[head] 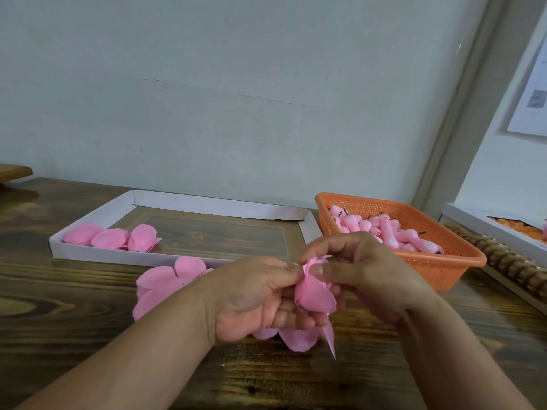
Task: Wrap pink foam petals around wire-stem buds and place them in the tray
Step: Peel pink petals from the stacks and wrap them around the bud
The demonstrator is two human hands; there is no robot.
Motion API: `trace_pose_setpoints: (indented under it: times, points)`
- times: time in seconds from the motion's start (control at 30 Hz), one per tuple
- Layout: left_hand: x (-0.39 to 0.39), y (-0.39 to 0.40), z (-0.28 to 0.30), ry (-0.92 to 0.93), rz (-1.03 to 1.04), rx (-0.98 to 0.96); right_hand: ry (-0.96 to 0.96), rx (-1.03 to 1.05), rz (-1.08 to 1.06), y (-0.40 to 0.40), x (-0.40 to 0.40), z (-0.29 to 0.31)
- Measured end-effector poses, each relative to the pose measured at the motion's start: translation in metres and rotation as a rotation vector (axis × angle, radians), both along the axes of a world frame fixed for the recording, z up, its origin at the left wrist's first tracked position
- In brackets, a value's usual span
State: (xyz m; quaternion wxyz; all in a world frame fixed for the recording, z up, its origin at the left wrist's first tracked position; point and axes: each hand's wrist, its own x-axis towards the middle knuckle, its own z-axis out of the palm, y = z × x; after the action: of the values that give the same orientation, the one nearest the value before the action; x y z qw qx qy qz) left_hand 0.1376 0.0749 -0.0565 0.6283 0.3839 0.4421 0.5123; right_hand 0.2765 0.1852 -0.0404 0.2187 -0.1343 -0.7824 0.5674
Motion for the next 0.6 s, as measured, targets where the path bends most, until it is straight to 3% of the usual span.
trace_pose_setpoints:
  times: [0.3, 0.5, 0.6]
  points:
    - [0.0016, 0.0069, -0.0015, -0.102, 0.157, 0.029, 0.091, -0.025, -0.301, 0.0090, -0.0070, -0.0059]
    - [-0.0012, 0.0034, -0.0024, 0.099, 0.029, 0.112, 0.108, -0.058, -0.345, 0.0100, -0.0076, -0.0073]
    - [-0.0007, 0.0046, -0.0048, 0.068, 0.061, 0.110, 0.111, -0.046, -0.372, 0.0095, -0.0072, -0.0067]
